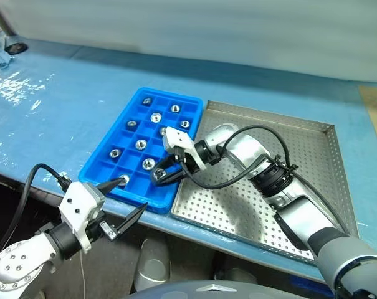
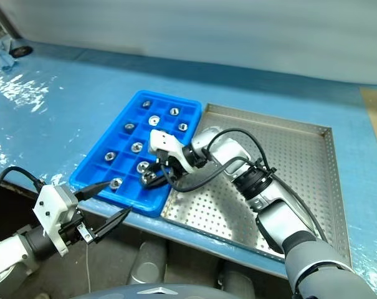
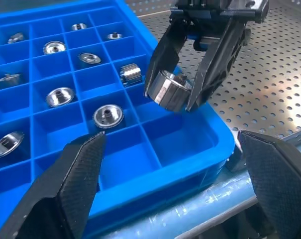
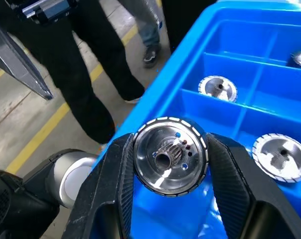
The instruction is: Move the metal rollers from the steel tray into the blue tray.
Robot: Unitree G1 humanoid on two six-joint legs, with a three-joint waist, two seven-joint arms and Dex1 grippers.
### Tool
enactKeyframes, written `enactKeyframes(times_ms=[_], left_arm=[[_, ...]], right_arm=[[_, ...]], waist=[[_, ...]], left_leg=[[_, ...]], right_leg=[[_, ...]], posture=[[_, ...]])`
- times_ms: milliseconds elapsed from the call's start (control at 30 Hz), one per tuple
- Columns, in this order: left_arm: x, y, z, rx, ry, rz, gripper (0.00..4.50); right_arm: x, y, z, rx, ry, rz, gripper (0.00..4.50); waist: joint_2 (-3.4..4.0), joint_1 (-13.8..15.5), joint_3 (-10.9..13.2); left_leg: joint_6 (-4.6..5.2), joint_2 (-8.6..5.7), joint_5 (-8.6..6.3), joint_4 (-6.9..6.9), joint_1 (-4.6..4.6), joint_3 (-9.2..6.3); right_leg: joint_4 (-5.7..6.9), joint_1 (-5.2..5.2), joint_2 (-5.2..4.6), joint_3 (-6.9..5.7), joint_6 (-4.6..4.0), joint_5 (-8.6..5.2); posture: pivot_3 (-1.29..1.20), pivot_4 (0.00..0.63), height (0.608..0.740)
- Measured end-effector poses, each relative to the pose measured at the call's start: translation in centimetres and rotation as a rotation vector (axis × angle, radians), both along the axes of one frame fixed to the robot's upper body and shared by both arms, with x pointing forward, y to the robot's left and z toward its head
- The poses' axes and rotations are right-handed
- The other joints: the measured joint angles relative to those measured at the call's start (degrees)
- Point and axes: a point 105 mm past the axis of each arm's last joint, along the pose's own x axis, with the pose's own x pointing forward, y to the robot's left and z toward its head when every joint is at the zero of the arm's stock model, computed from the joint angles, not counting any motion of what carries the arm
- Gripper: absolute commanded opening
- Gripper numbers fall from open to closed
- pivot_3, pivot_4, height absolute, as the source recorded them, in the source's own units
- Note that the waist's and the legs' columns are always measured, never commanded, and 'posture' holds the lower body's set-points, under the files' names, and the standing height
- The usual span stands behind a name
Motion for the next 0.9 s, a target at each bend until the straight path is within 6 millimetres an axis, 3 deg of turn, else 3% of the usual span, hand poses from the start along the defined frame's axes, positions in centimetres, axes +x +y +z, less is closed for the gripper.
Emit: enactKeyframes(times_ms=[300, 533, 900], left_arm=[[-0.1, 0.4, 0.3, 0.016, -0.025, 0.029, 4.50], [0.4, 0.3, 0.8, 0.023, -0.055, 0.025, 4.50], [1.5, -0.2, 1.4, 0.032, -0.084, -0.019, 4.50]], right_arm=[[0.5, -0.1, -1.6, -0.073, -0.036, 0.015, 1.76], [0.8, -0.4, -1.6, -0.090, -0.048, 0.025, 1.76], [1.8, -2.6, -2.1, -0.166, -0.041, 0.001, 1.76]], waist=[[0.03, 5.0, 0.0], [0.03, 5.8, 0.0], [0.04, 6.6, 0.0]], left_leg=[[-0.02, 0.04, 0.00, -0.08, 0.26, -0.01], [-0.02, -0.01, 0.00, -0.13, 0.45, 0.00], [-0.05, 0.01, 0.01, -0.11, 0.58, 0.00]], right_leg=[[0.03, 0.15, 0.12, 0.10, 0.02, -0.01], [0.13, 0.22, 0.13, 0.22, 0.02, -0.01], [0.20, 0.27, 0.21, 0.28, 0.02, -0.01]], posture=[[0.73, 0.150, 0.740], [0.70, 0.150, 0.740], [0.66, 0.150, 0.740]])
